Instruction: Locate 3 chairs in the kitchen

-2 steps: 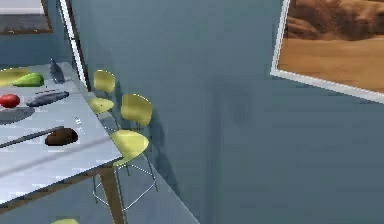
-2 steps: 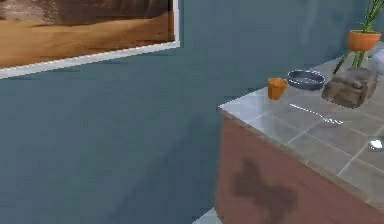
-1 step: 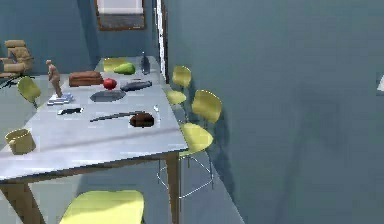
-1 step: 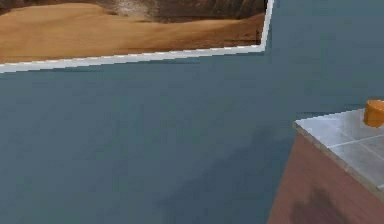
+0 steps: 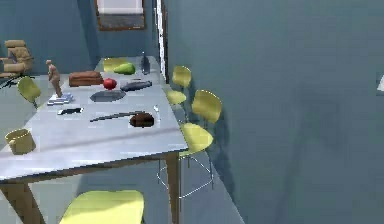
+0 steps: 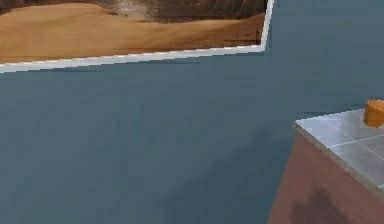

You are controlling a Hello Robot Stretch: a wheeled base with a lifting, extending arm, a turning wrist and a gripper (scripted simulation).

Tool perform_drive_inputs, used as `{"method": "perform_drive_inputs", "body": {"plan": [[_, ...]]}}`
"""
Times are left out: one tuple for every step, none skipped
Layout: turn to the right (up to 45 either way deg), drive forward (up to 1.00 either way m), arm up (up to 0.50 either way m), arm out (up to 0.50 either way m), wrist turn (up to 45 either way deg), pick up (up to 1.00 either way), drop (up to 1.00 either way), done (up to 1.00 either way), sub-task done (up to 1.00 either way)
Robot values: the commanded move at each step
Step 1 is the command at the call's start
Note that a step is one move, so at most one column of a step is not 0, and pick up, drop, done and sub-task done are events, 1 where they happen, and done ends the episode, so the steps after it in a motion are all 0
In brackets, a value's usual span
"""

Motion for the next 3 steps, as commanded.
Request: {"method": "perform_drive_inputs", "body": {"plan": [[-45.0, 0.0, 0.0, 0.0, 0.0, 0.0, 0.0, 0.0, 0.0], [-45.0, 0.0, 0.0, 0.0, 0.0, 0.0, 0.0, 0.0, 0.0], [0.0, 0.6, 0.0, 0.0, 0.0, 0.0, 0.0, 0.0, 0.0]]}}
